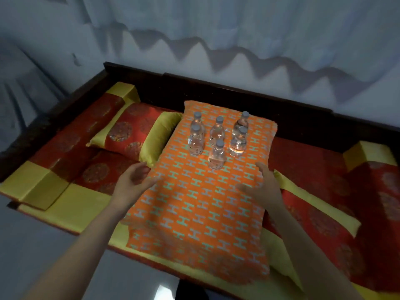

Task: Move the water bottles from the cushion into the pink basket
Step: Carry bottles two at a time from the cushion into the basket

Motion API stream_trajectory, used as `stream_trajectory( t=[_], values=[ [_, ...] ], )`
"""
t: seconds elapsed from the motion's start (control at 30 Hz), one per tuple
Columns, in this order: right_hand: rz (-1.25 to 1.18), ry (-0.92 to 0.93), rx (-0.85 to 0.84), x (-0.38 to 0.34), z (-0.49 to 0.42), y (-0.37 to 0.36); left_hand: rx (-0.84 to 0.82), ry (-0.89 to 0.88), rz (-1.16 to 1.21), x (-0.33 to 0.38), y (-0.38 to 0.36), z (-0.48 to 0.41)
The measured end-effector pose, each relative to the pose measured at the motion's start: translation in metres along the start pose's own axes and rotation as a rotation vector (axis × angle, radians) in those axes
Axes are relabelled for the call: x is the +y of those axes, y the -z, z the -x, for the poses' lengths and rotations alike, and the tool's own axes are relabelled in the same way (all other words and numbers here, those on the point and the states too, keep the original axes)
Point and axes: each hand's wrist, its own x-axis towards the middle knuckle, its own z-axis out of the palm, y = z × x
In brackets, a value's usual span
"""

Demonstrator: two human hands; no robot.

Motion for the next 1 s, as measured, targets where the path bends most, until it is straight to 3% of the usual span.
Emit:
stream_trajectory(
  t=[0.23,0.47,0.83,1.0],
  values=[
    [-0.091,-0.113,0.03,0.004,-0.063,-0.04,-0.155,0.01,-0.009,-0.023,-0.031,-0.109],
    [-0.148,-0.095,-0.019,0.013,-0.108,-0.103,-0.358,0.014,0.006,-0.052,-0.088,-0.183],
    [-0.288,-0.185,-0.004,0.022,-0.152,-0.146,-0.455,-0.132,-0.112,-0.076,-0.16,-0.27],
    [-0.288,-0.226,0.021,0.029,-0.154,-0.154,-0.458,-0.09,-0.096,-0.081,-0.164,-0.273]
  ],
)
